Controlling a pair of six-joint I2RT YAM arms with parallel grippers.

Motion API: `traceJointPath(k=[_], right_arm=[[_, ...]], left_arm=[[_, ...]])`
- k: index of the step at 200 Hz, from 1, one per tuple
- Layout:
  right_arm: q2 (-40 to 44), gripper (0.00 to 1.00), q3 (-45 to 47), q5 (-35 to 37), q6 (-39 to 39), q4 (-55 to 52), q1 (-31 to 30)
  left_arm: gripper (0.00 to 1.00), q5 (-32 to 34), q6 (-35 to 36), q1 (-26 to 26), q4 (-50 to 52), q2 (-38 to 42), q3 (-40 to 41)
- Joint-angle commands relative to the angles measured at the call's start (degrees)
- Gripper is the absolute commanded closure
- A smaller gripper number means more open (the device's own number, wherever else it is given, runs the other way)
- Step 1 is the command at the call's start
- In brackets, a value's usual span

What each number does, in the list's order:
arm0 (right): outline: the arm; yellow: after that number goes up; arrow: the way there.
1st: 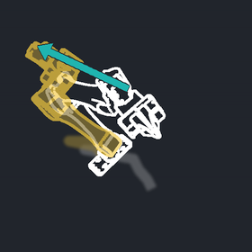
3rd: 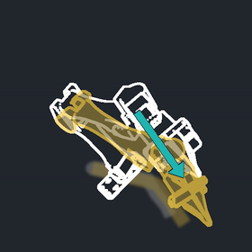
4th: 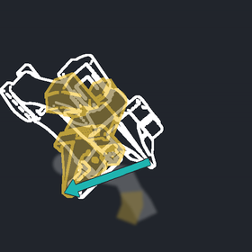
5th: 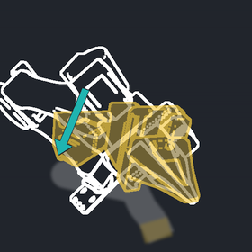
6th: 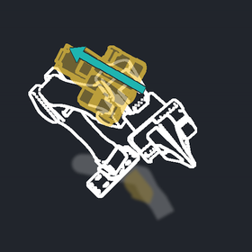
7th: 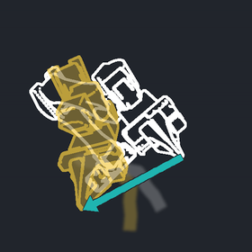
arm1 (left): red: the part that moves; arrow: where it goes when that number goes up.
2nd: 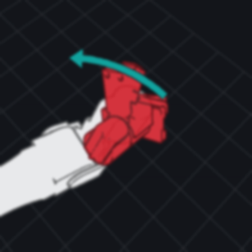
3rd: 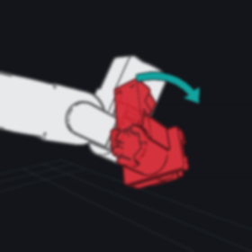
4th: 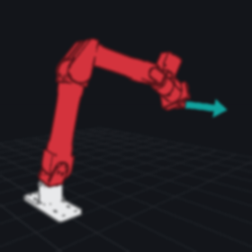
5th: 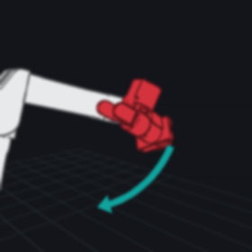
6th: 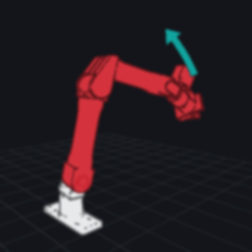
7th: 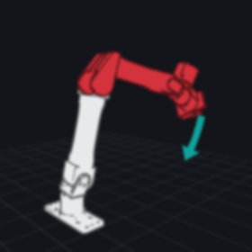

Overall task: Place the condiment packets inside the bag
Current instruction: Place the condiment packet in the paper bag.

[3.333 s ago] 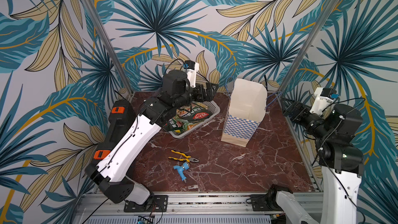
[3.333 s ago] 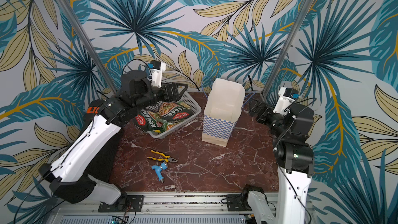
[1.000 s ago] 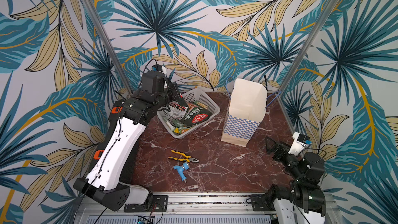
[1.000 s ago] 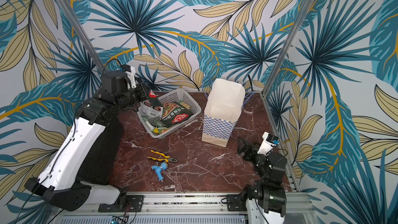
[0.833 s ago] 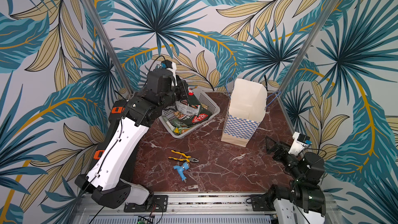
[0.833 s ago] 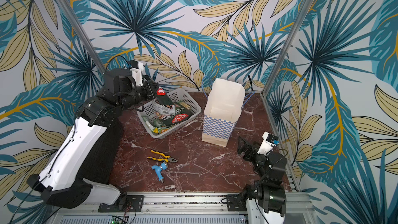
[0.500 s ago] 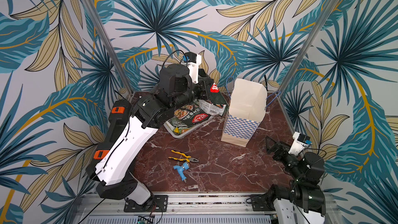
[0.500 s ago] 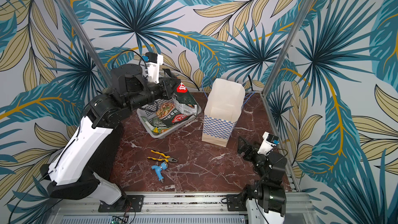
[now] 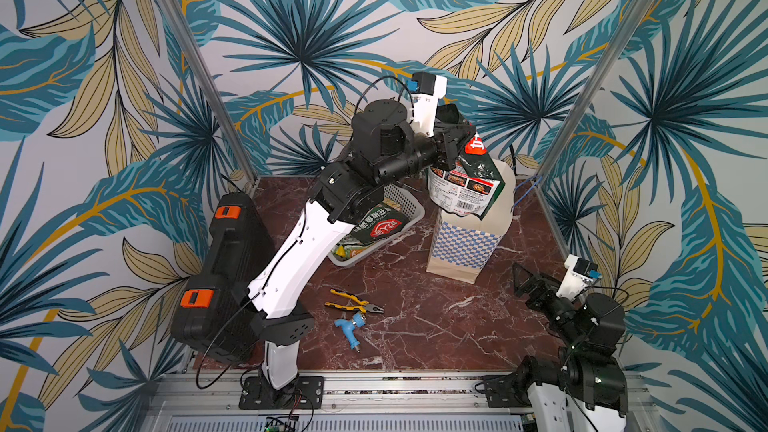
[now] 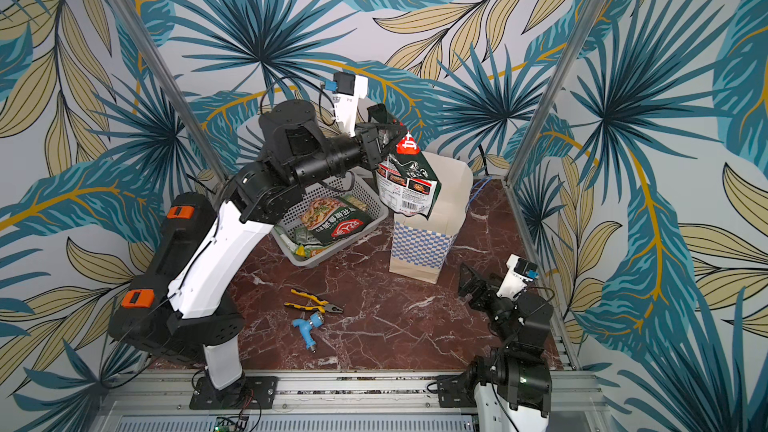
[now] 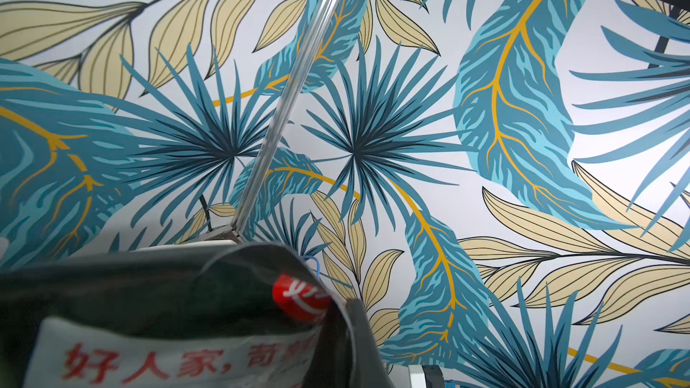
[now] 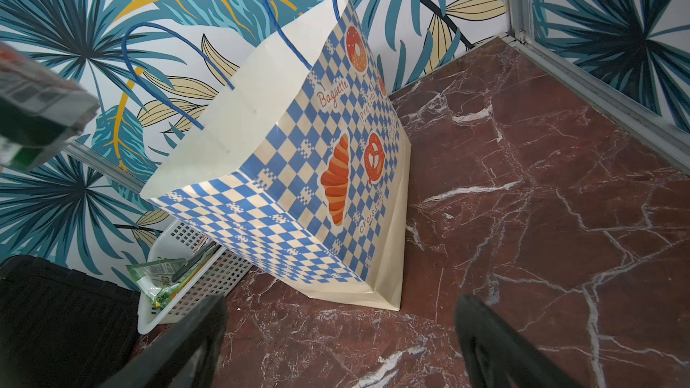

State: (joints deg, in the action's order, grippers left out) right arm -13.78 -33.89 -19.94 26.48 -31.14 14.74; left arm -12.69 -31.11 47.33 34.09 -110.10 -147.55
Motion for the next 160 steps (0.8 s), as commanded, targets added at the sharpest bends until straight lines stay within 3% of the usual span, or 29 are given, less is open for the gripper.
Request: traceJointPath(k=[1, 37, 92, 160], right_arm=[[0.14, 0.0, 0.84, 0.53, 0.42, 1.34, 0.16], [-0.05, 0.0, 0.84, 0.7, 0.43, 1.34, 0.13], [-0.62, 0.01, 0.76, 0.53, 0.33, 1.21, 0.16], [-1.19, 0.01, 1.02, 0.26, 0.41, 1.43, 0.12]], left_arm=[[1.0, -4.56, -3.09, 0.04, -11.21, -2.98, -4.97], [1.0, -9.4, -6.07, 0.04, -17.21, -8.22, -7.33], [1.0, -11.93, -4.22, -1.89, -14.91, -12.5, -7.54], [1.0, -16.24, -7.47, -5.27, -15.58, -16.75, -7.18]])
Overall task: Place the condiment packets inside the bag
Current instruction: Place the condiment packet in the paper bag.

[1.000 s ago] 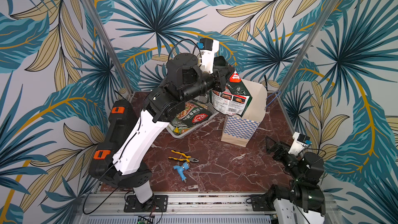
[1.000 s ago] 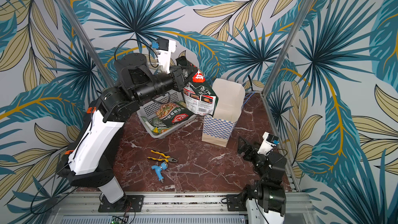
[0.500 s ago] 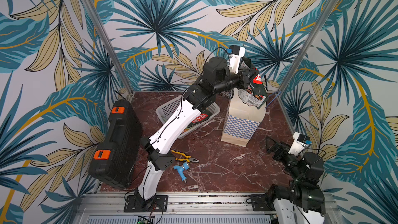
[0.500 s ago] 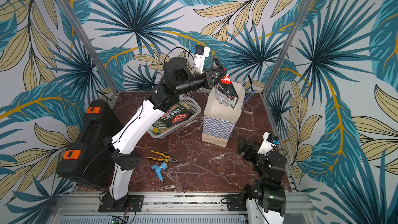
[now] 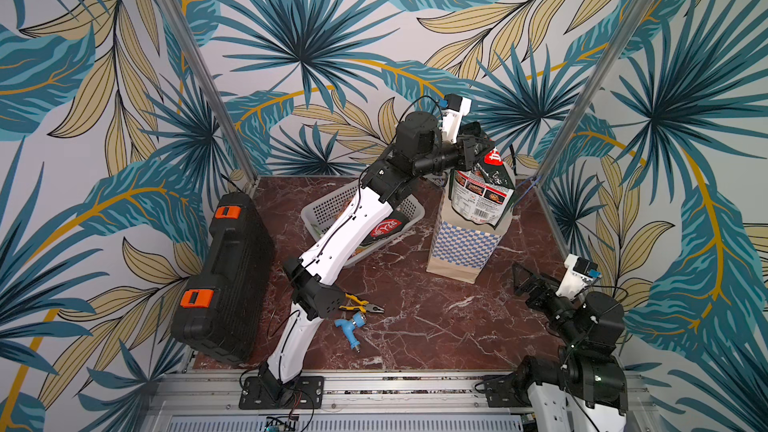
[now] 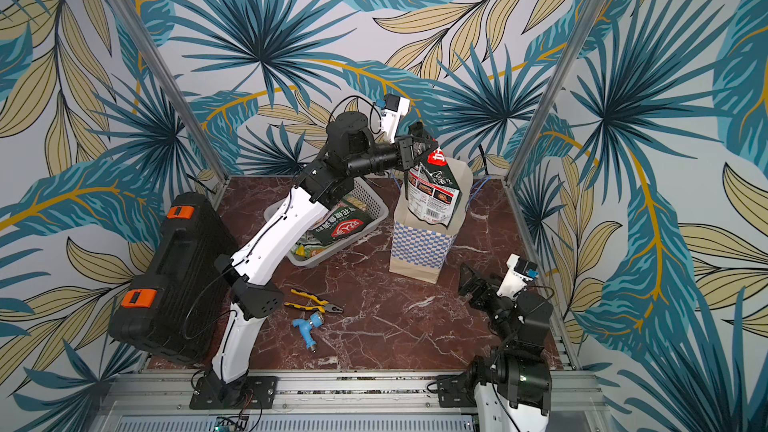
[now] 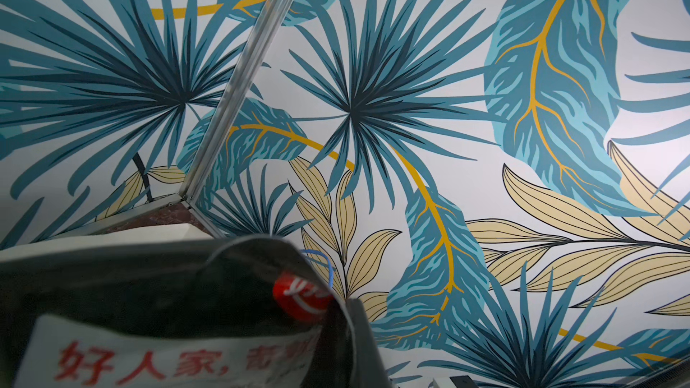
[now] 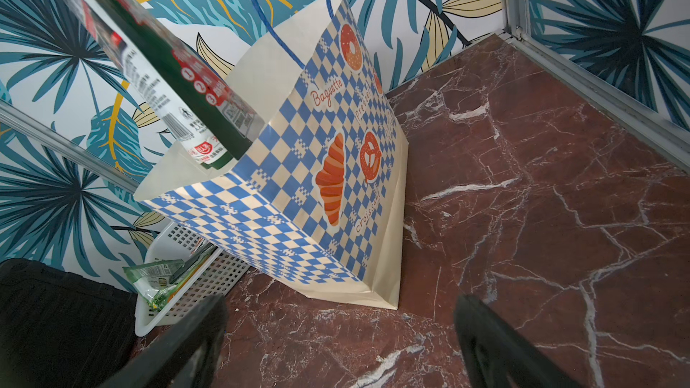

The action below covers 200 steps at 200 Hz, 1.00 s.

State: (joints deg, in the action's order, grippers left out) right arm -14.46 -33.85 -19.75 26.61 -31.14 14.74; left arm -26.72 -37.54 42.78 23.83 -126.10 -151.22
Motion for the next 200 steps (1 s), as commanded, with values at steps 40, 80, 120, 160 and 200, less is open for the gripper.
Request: traceJointPath(k=[40, 80, 120, 160, 200], right_arm=[[-1.08, 0.01, 1.15, -0.17, 0.37, 1.68, 0.19], [-1.68, 0.01, 1.33, -0.29, 0.39, 2.04, 0.12], [-2.04, 0.0, 1.43, -0.6, 0.41, 2.19, 0.19], [-2.43, 0.0, 1.42, -0.74, 0.46, 2.22, 0.11], [-2.84, 0.0, 1.41, -1.18, 0.54, 2.4, 0.11]], left_arm=[[1.0, -3.34, -1.3, -0.71, -5.01, -2.54, -2.28], [0.68, -1.57, 0.99, 0.32, -3.58, -3.05, -0.45], [0.22, 3.33, 7.19, 1.94, 5.04, 0.46, 1.15], [0.07, 11.41, 14.47, 3.57, 8.63, 12.5, 15.89], [0.0, 21.73, 20.32, 4.15, 9.98, 24.69, 32.59]])
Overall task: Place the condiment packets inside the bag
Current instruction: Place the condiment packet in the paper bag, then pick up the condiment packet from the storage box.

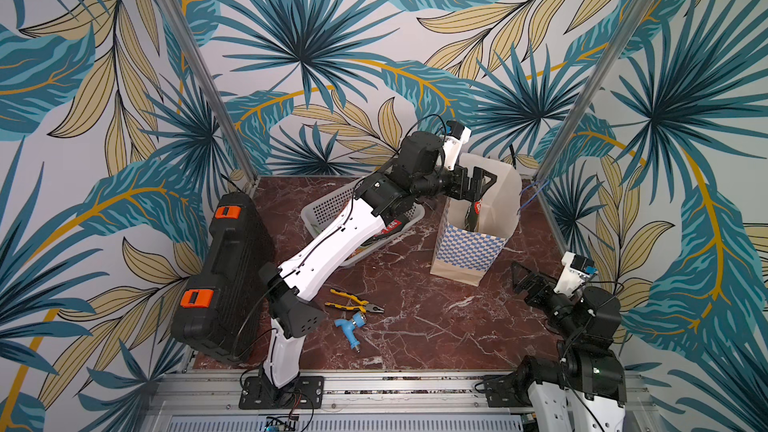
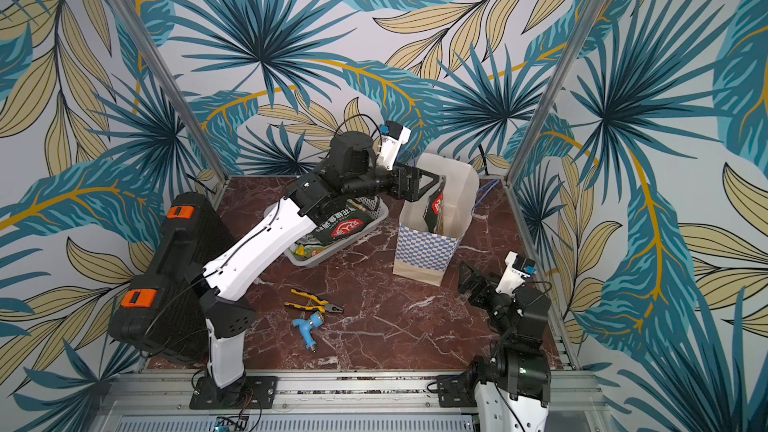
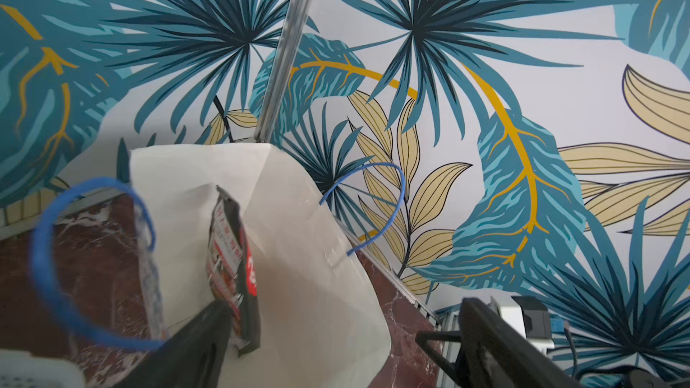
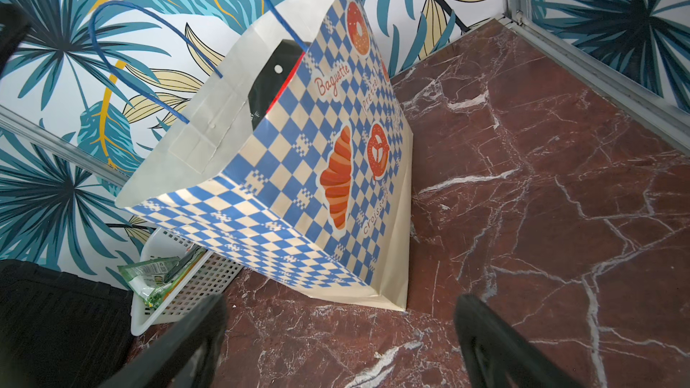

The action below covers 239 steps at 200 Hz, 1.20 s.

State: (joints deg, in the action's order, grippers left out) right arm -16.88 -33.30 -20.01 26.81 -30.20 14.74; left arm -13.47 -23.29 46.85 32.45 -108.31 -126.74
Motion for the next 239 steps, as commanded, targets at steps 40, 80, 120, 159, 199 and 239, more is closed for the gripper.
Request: traceJointPath(k=[40, 80, 120, 159, 199, 239], right_arm=[[-0.95, 0.0, 0.9, -1.42, 0.44, 1.63, 0.13], [-1.43, 0.0, 0.89, -2.22, 0.61, 1.63, 0.13], [-1.48, 0.0, 0.82, -2.71, 0.42, 1.28, 0.13], [-1.14, 0.0, 0.69, -2.74, 0.25, 1.01, 0.13], [-1.17, 0.0, 0.69, -2.75, 0.24, 0.93, 0.12], [-0.93, 0.0, 0.6, -2.75, 0.08, 0.75, 0.17]], left_arm=[[0.0, 16.71, 8.6, 0.18, 1.57, 17.14, 24.53], [0.0, 28.59, 9.93, 0.09, 3.1, 21.73, 35.96], [0.0, 34.64, 11.03, 0.13, 8.73, 17.14, 36.58], [0.0, 40.99, 12.84, 0.23, 9.19, 12.07, 37.72], [0.0, 43.46, 12.43, -0.07, 11.87, 3.81, 34.69], [0.1, 39.07, 10.75, -3.52, 14.62, -2.83, 31.65]])
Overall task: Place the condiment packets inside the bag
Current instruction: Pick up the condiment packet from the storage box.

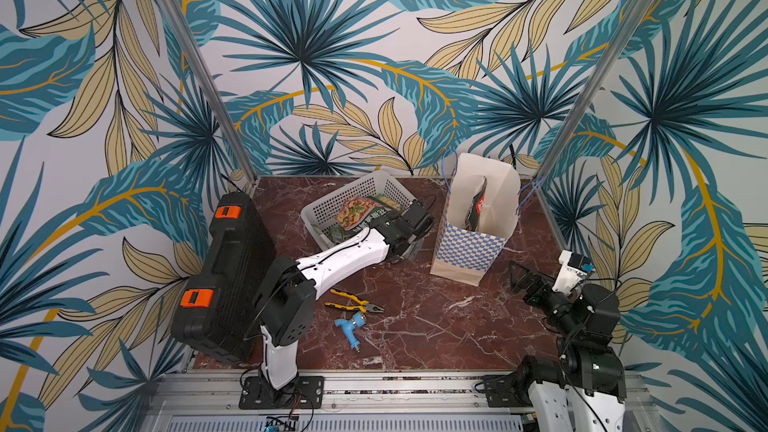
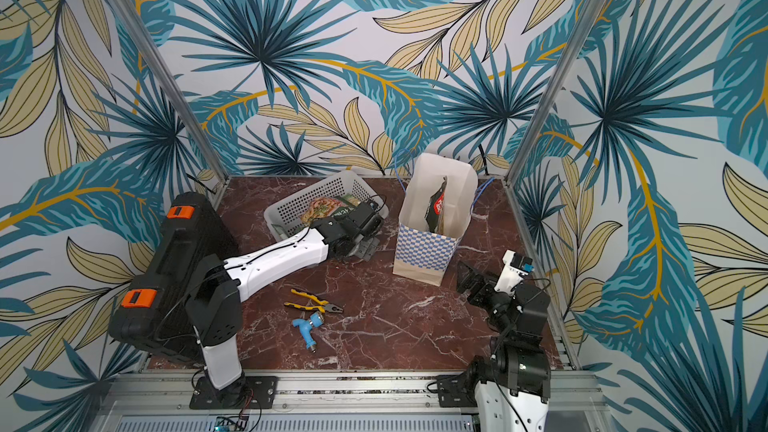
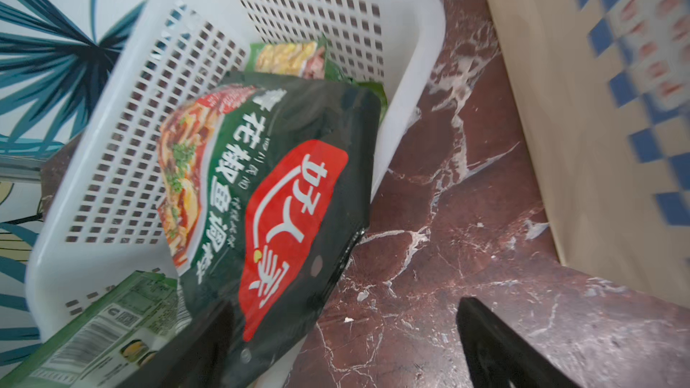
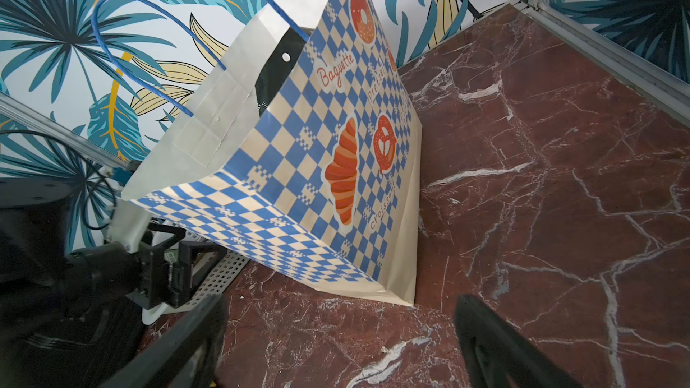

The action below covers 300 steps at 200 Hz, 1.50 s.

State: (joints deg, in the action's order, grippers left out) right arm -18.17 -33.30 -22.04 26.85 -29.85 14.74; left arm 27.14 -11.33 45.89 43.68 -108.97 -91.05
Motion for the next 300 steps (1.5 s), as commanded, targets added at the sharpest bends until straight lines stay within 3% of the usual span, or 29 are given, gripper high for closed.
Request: traceJointPath(k=[1, 45, 132, 195, 212, 223, 300], right_arm=[[0.35, 0.0, 0.6, -0.72, 0.04, 0.4, 0.18], [0.5, 0.0, 0.69, -0.81, 0.13, 0.38, 0.11], [0.38, 0.0, 0.87, -0.81, 0.13, 0.59, 0.15], [0.33, 0.0, 1.01, -0.9, 0.19, 0.75, 0.11], [0.34, 0.0, 0.98, -0.88, 0.2, 0.75, 0.13], [0.33, 0.0, 1.05, -0.84, 0.22, 0.75, 0.13], [0.23, 0.0, 1.22, -1.36, 0.38, 1.29, 0.14]], left_arm=[[0.1, -1.59, -1.22, -2.74, 3.49, -2.28, -4.13], [0.28, -3.23, -0.2, -5.17, 4.43, -4.11, -6.56], [0.27, -4.81, 2.19, -6.11, 4.05, -3.64, -11.21], [0.68, -2.95, 2.63, -7.92, 4.9, -4.81, -13.2], [0.83, -1.83, 3.28, -8.04, 5.35, -4.63, -14.17], [1.0, -0.49, 3.6, -8.05, 6.0, -4.4, -15.26], [1.0, 5.45, 5.41, -5.99, 4.81, 9.16, -18.83]])
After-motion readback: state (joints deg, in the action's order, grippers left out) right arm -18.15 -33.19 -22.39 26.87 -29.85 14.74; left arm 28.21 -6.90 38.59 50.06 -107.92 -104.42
